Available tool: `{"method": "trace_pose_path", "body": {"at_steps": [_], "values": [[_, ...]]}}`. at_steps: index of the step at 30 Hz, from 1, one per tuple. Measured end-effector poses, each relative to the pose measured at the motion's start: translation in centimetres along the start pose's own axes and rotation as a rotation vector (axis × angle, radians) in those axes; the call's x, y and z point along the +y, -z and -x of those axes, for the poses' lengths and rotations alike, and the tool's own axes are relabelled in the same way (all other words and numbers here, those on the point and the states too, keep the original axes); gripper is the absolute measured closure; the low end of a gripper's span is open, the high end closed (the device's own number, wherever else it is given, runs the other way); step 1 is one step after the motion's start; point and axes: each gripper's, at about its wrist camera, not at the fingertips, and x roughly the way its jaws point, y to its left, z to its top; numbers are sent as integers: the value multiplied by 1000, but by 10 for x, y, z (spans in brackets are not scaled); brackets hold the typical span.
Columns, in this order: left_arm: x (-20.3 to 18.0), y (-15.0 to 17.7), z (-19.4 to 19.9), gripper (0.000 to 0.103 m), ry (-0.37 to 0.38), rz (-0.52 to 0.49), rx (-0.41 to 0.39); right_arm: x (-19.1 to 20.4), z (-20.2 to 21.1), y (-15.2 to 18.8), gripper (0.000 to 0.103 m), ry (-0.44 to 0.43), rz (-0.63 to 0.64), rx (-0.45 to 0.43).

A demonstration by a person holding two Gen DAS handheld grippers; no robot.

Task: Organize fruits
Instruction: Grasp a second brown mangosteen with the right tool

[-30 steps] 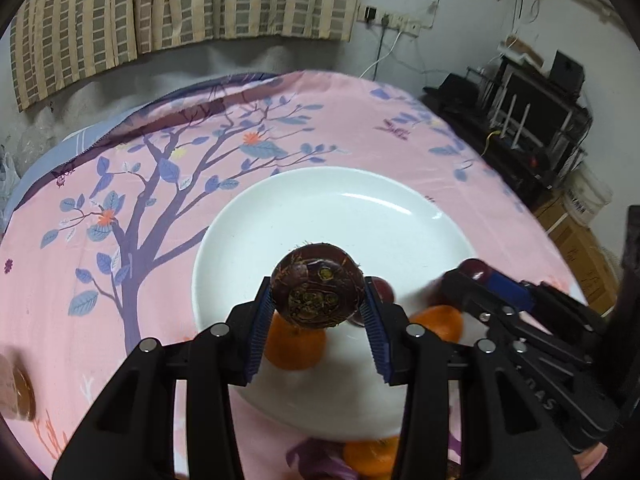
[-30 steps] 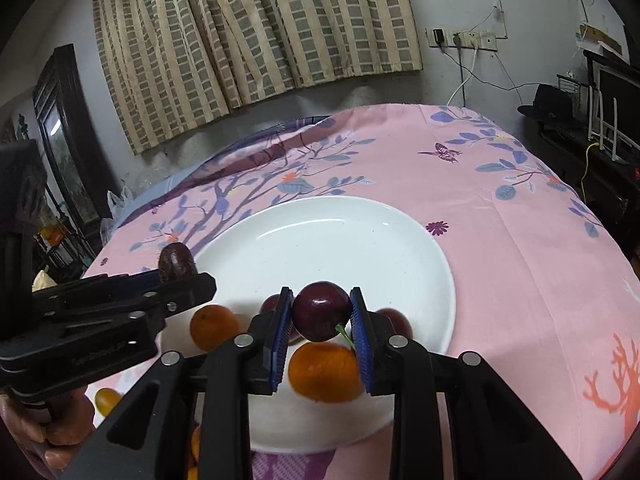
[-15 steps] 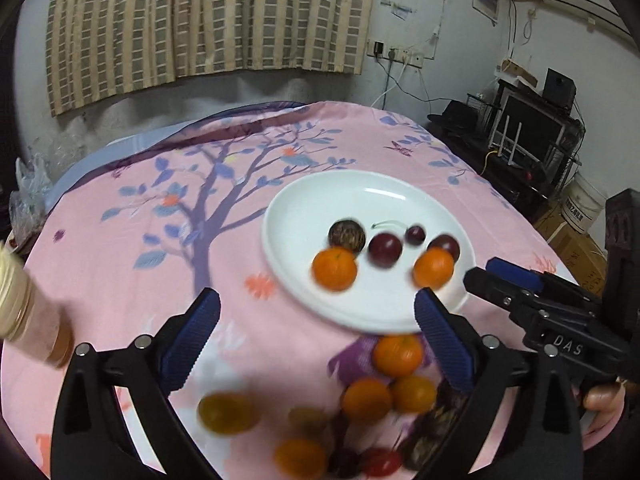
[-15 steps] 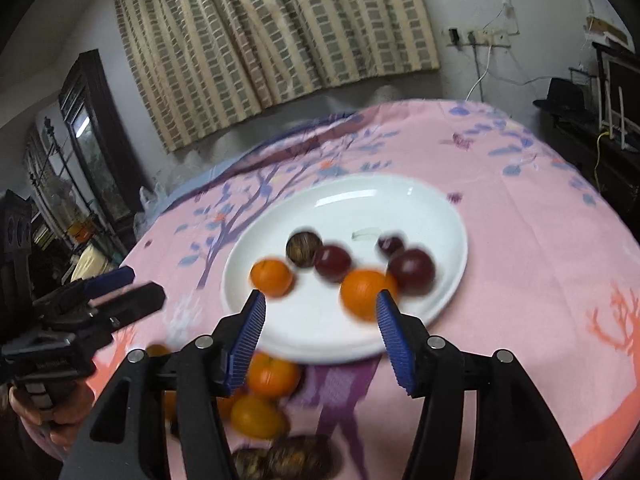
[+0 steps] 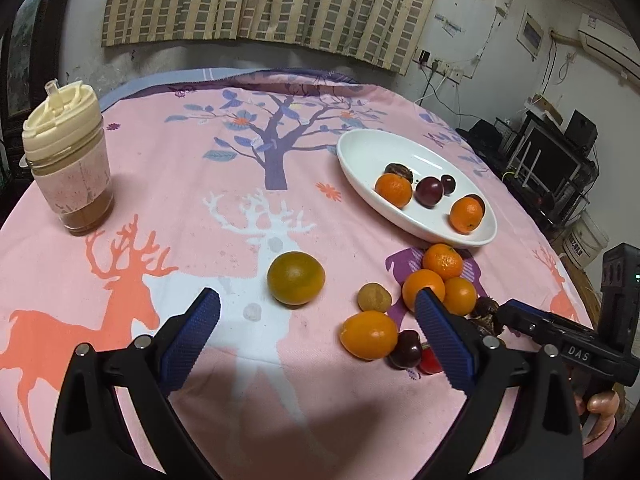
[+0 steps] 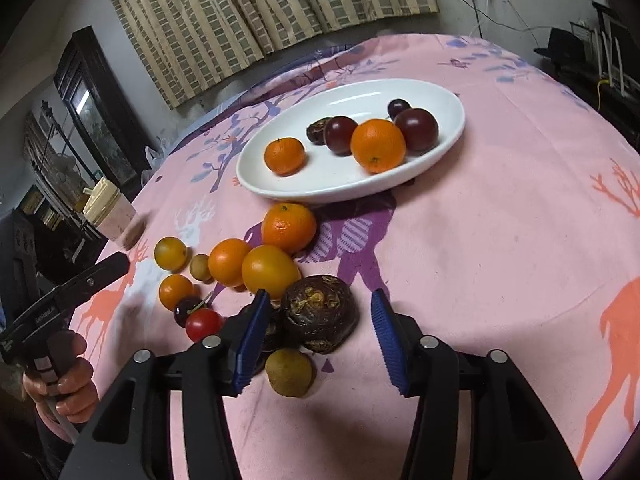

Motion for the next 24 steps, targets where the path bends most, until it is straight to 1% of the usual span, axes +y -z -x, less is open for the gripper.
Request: {"method": "trace_pose_path", "body": {"at_steps": [2, 5, 7, 11, 15, 18, 22, 24], "values": [[1, 1, -1, 7, -7, 2, 5, -3, -2, 1, 55, -16, -15, 15], [3, 0, -2, 7, -14, 11, 15, 1, -5, 2, 56, -20, 1, 36], [5, -1, -2, 7, -11, 24, 15, 1, -5, 3, 57, -25, 4, 40], [8, -2, -3, 7, -8, 40, 22, -1, -7, 2, 57, -36, -7, 48], [6, -1, -6, 7, -14, 34, 31, 2, -17, -5, 58, 0, 4, 72], [6, 0, -7, 7, -23, 33, 35, 7, -17, -5, 59, 27, 37, 69], [10, -1, -9, 7, -24, 51, 42, 3, -13, -3, 60, 13, 20, 63], [9, 0, -11, 7, -13, 46, 53, 0, -8, -3, 60, 1, 7, 40]]}}
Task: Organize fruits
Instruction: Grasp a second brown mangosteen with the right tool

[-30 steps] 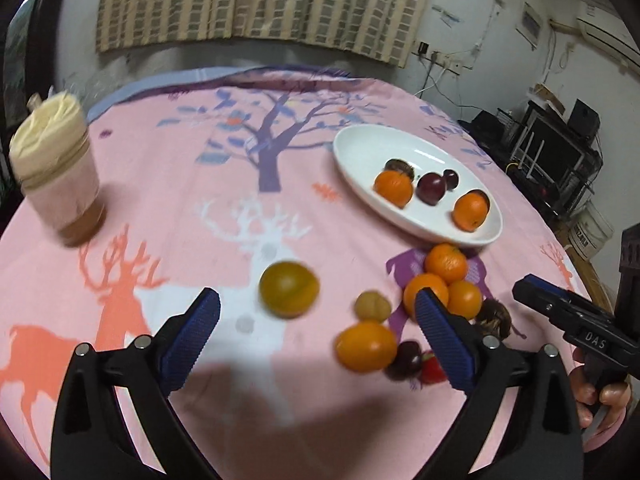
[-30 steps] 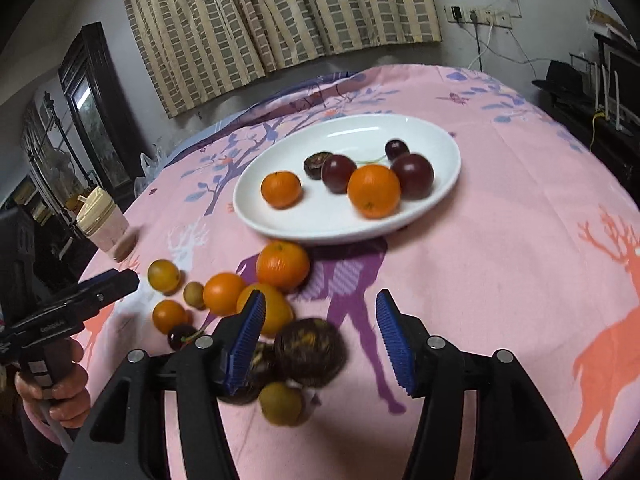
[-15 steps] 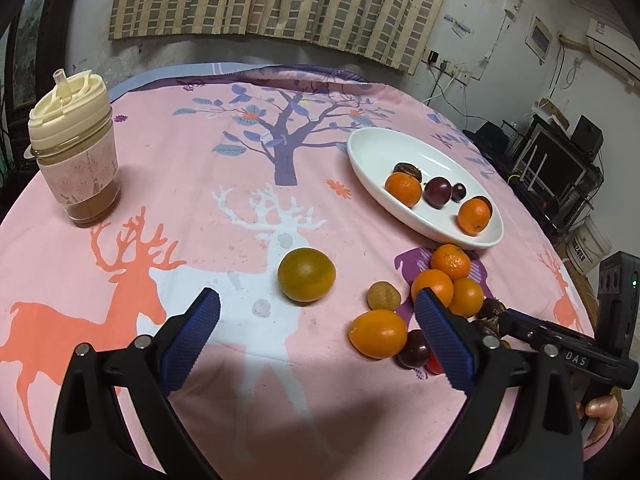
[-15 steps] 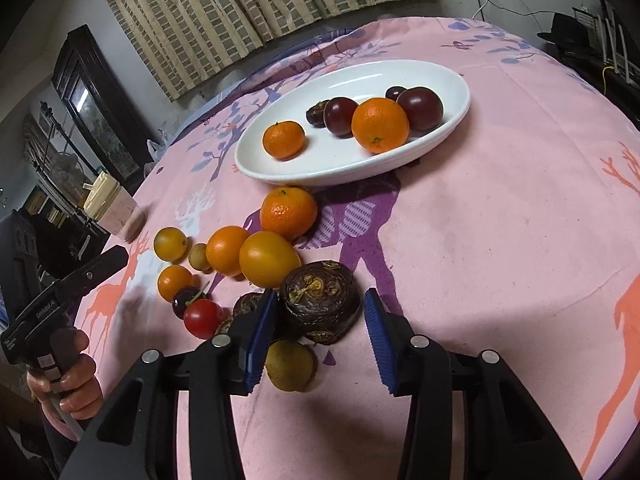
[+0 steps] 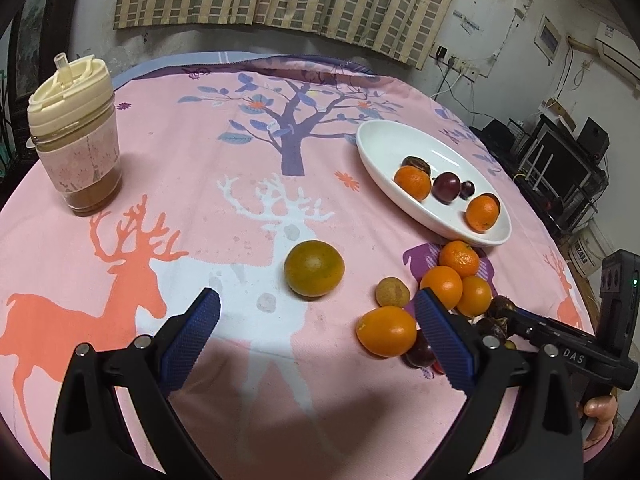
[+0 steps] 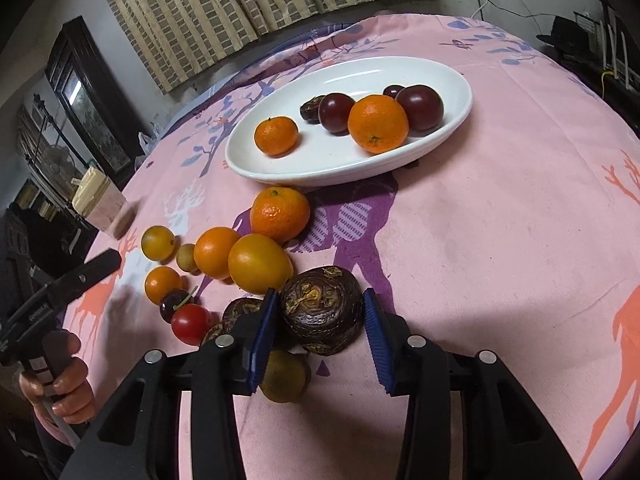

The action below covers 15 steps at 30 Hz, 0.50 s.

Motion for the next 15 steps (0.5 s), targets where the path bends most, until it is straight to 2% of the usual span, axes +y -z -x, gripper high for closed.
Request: {"method": "trace_pose_path", "body": {"at_steps": [3, 4, 5, 7, 10, 15], "values": [[-10, 2, 1, 7, 30, -51, 2, 2, 12, 1, 60, 2, 13, -59], [-16, 4, 1, 10, 44, -81, 3, 3, 13, 1, 60, 1, 18, -66], [-22, 6, 1, 15, 58, -109, 11, 3, 13, 1, 60, 1, 19, -67], [-30, 10, -4, 35, 84, -148, 42, 3, 11, 0, 60, 4, 18, -59], [-37, 13, -12, 49, 93, -175, 79, 3, 11, 0, 60, 2, 10, -60], [-38, 13, -22, 51, 109, -151, 111, 4, 11, 1, 60, -4, 11, -58]]}}
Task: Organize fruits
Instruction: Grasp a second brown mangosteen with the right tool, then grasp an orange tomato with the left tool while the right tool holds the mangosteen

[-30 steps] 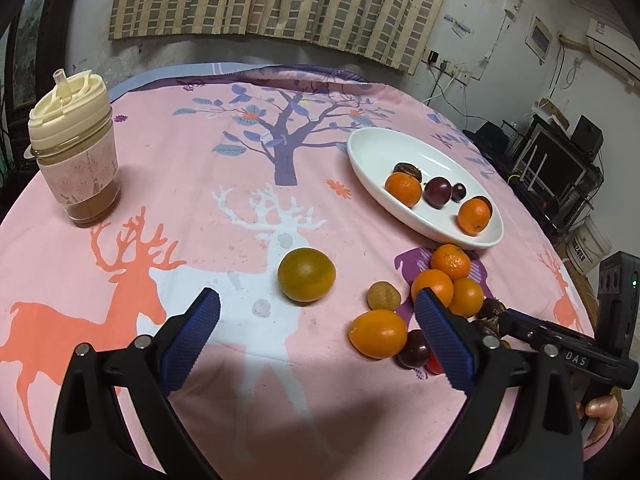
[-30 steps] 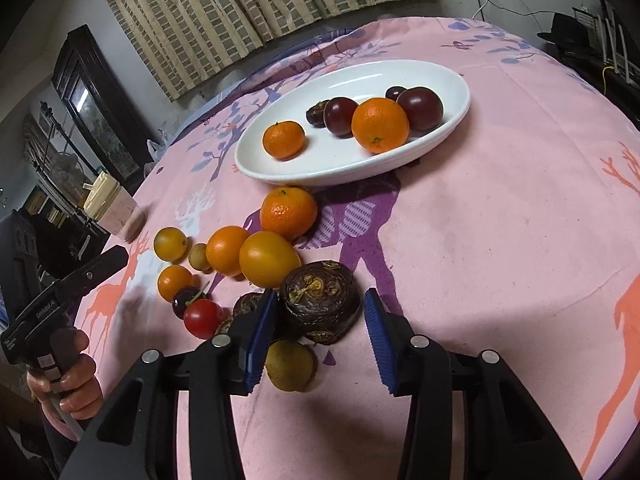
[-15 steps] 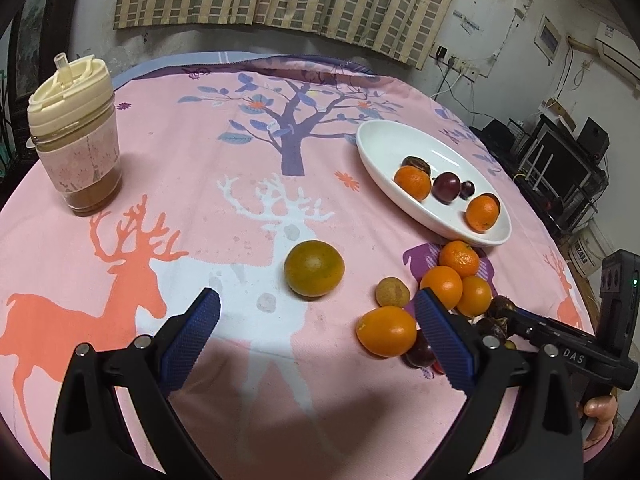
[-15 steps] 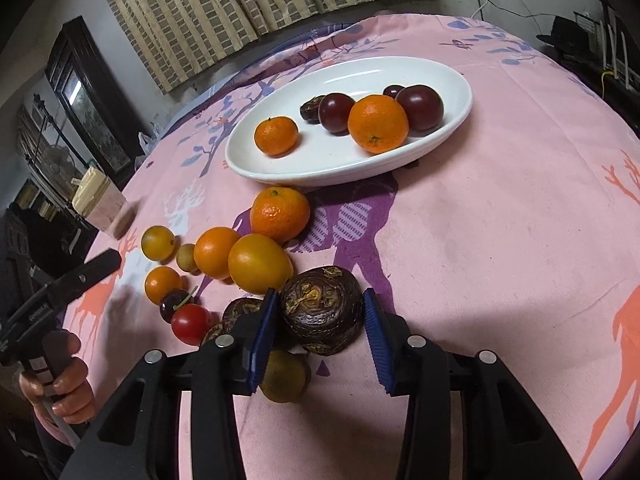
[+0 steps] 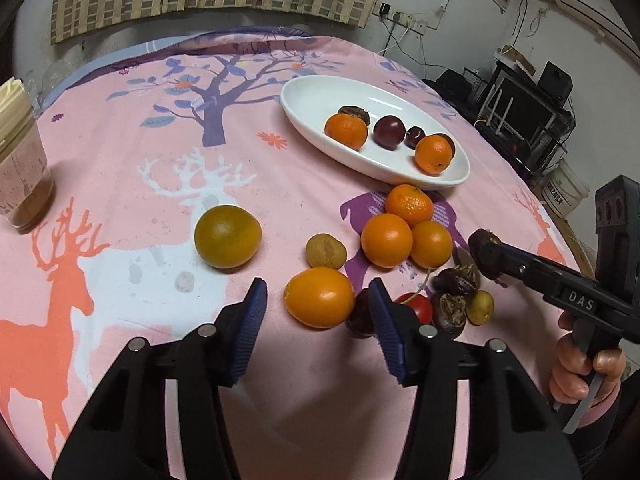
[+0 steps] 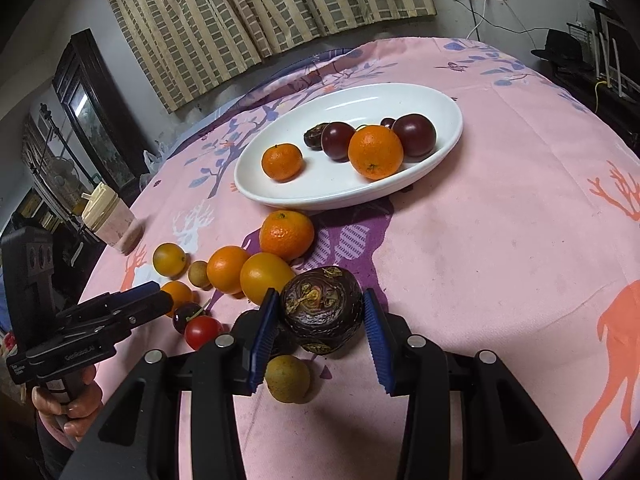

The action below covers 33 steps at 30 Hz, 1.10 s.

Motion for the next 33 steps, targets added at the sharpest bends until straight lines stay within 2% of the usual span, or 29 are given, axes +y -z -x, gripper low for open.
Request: {"method": "trace_pose_path", "body": {"at_steps": [8, 10, 11, 15, 19, 21, 24, 27, 29, 31, 33], "values": [[5, -5, -14, 52, 37, 51, 38, -4, 1, 0, 60, -32, -24, 12], [9, -5, -15, 60, 63, 71, 46, -5, 0, 0, 60, -37, -32, 16], [11, -5, -15, 63, 54, 78, 47, -6, 1, 1, 60, -36, -32, 17], [12, -4, -17, 64, 60, 80, 57, -8, 2, 0, 60, -39, -40, 8], [-6, -1, -16, 64, -24, -19, 33, -8, 4, -1, 60, -52, -36, -1], [-7, -2, -15, 64, -40, -34, 28, -7, 5, -1, 60, -49, -30, -3], [-3, -3, -12, 65, -27, -14, 25, -7, 7, -1, 60, -51, -28, -16], [-3, -6, 0, 65, -16, -12, -30, -4, 15, -2, 60, -69, -19, -55], [-6, -11, 8, 65, 7, -18, -56, -3, 20, -7, 60, -110, -30, -77], [-13, -27, 10, 65, 35, -22, -63, -1, 23, -21, 60, -122, -27, -91], [-25, -49, 13, 65, 34, -47, -84, 2, 26, -39, 60, -88, 1, -127]]}}
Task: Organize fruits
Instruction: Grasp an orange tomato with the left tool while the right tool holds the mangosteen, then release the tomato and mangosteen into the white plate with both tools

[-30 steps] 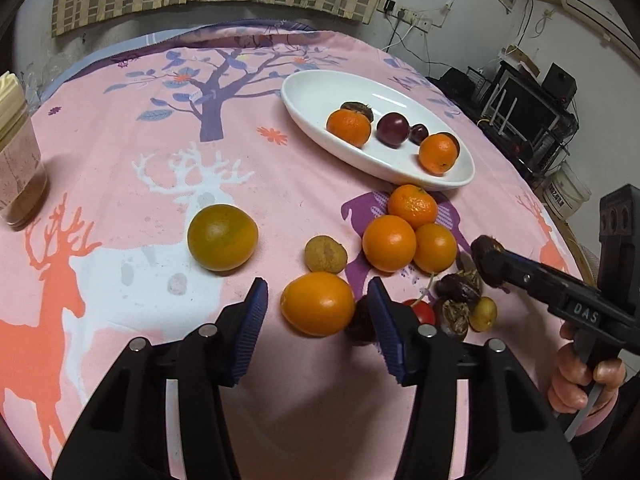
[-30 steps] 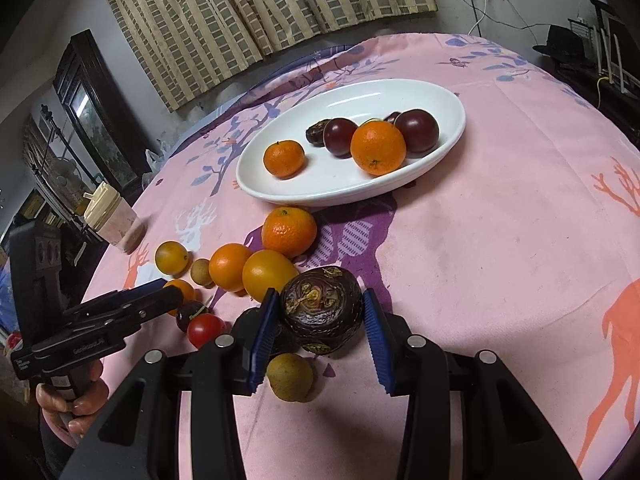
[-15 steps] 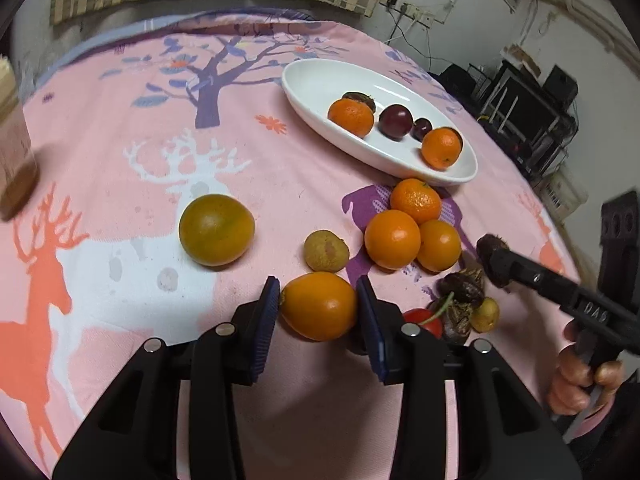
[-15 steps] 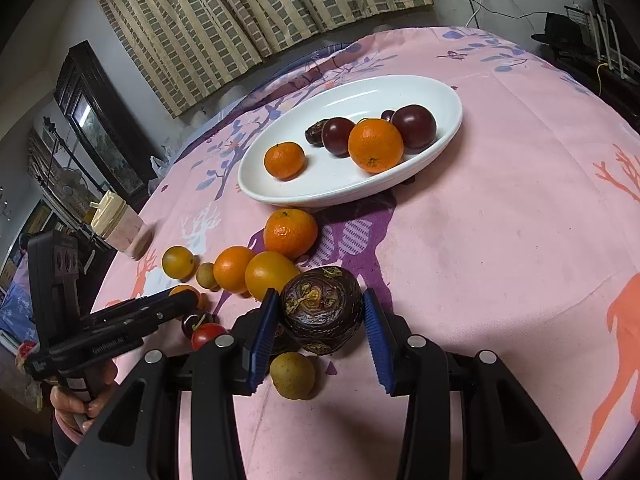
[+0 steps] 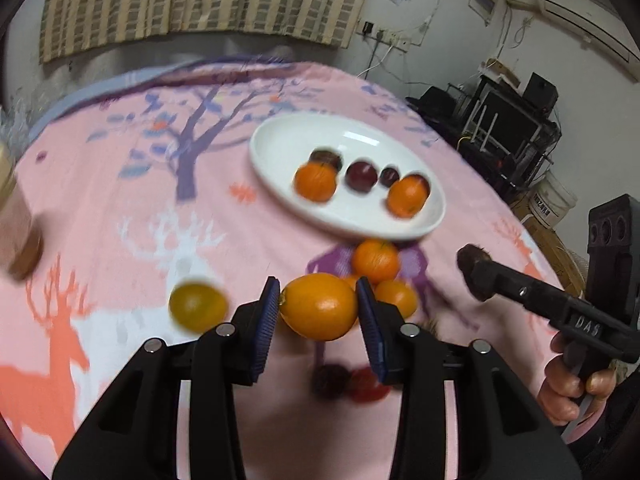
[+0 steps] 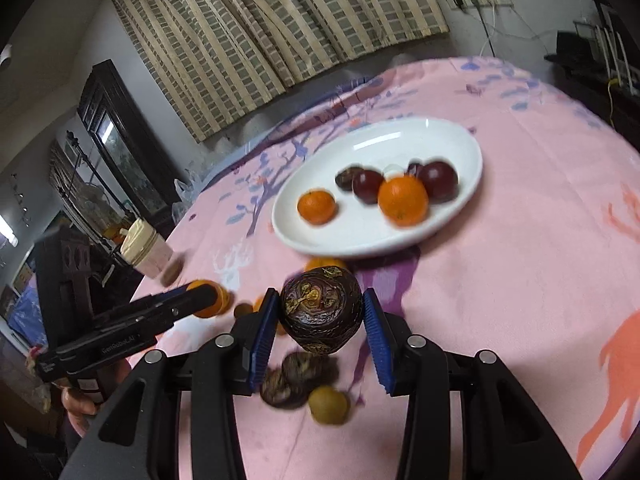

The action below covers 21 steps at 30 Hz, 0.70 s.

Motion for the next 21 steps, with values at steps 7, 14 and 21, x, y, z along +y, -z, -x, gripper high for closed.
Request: {"method": "trace_pose_path", "body": {"at_steps": [7, 14, 21], "values": [[-30, -87, -34, 65, -39, -38, -72, -12, -44, -69, 60, 87, -2, -70], [-19, -131, -105, 65, -166, -33, 12, -37, -88, -86, 59, 147, -23, -24], [-10, -121, -92, 11, -237, -25, -10, -34, -57, -84, 37, 149, -3, -90]]}}
